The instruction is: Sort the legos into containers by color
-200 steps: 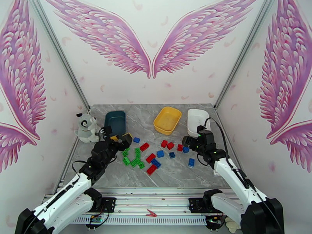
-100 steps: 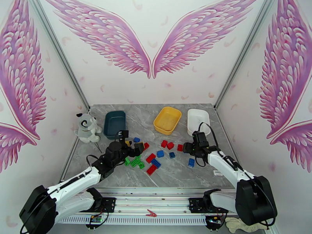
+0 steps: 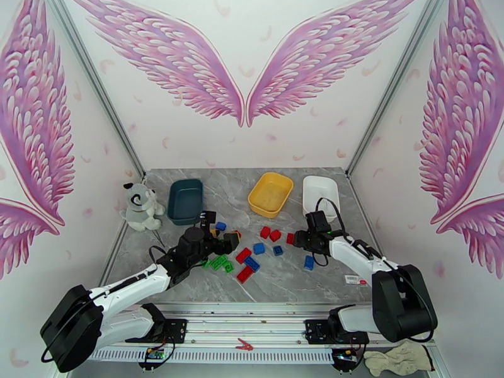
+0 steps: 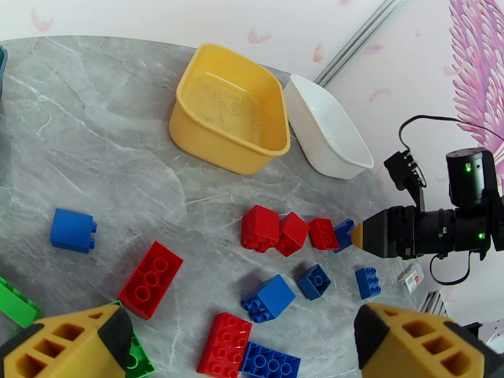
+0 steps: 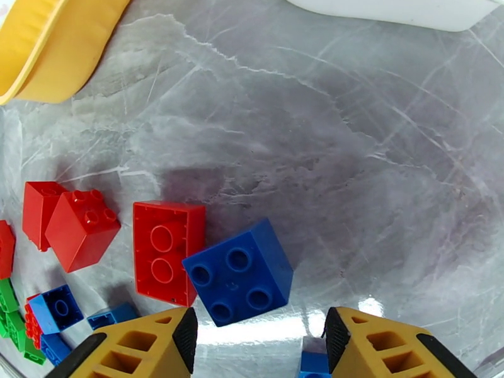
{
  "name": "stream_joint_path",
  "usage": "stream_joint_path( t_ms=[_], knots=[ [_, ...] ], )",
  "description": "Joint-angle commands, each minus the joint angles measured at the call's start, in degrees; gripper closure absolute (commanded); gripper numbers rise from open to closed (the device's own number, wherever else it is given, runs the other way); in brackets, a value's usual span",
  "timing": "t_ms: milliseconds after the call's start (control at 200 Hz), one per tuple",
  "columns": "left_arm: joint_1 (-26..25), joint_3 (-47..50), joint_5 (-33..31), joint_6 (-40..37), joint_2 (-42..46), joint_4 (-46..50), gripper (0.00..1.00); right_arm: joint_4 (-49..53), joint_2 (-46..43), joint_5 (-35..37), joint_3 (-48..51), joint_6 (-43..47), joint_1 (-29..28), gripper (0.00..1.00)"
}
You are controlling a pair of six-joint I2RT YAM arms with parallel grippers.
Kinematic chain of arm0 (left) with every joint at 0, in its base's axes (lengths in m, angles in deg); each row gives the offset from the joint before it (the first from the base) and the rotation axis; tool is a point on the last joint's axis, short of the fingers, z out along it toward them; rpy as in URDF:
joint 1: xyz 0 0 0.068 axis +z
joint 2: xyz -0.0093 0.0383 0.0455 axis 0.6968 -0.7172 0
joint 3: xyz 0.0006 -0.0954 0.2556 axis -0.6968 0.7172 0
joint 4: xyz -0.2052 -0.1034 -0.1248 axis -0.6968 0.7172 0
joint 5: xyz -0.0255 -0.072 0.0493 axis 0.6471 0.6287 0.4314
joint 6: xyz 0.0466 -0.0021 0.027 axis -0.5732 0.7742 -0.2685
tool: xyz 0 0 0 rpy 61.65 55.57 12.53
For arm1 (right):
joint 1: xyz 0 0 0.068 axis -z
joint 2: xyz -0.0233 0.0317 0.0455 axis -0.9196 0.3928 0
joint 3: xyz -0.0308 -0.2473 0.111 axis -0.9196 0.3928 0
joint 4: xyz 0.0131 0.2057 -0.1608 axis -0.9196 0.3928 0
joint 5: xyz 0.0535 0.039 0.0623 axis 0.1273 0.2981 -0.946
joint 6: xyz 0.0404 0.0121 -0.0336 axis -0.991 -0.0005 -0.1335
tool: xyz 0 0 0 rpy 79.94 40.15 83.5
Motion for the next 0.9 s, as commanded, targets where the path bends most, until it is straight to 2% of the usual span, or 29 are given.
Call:
stream_joint_path(
  t_ms=[0, 370, 485, 630, 895],
  knots=[
    [-0.33, -1.76, 0.44, 0.02, -0.26, -0.72, 0.01, 0.67, 1.03, 1.01, -1.90, 1.00, -0.88, 0.37],
    [-0.37, -1.80, 0.43, 0.08, -0.05, -0.63, 0.01, 0.80, 6.46, 4.54, -5.26, 1.33, -1.12, 0.37],
    [-0.42, -1.94, 0.69, 0.22, -0.21, -0.63, 0.01, 1.04, 8.37, 5.24, -6.54, 1.47, -1.15, 0.41],
    [-0.55, -2.17, 0.96, 0.37, -0.65, -0.69, 0.01, 0.58, 8.36, 4.97, -6.39, 1.59, -1.17, 0.42],
    [-0.53, -2.88, 0.64, 0.05, -2.29, -0.41, 0.01, 0.50, 8.62, 4.07, -6.65, 1.79, -1.15, 0.57]
  ],
)
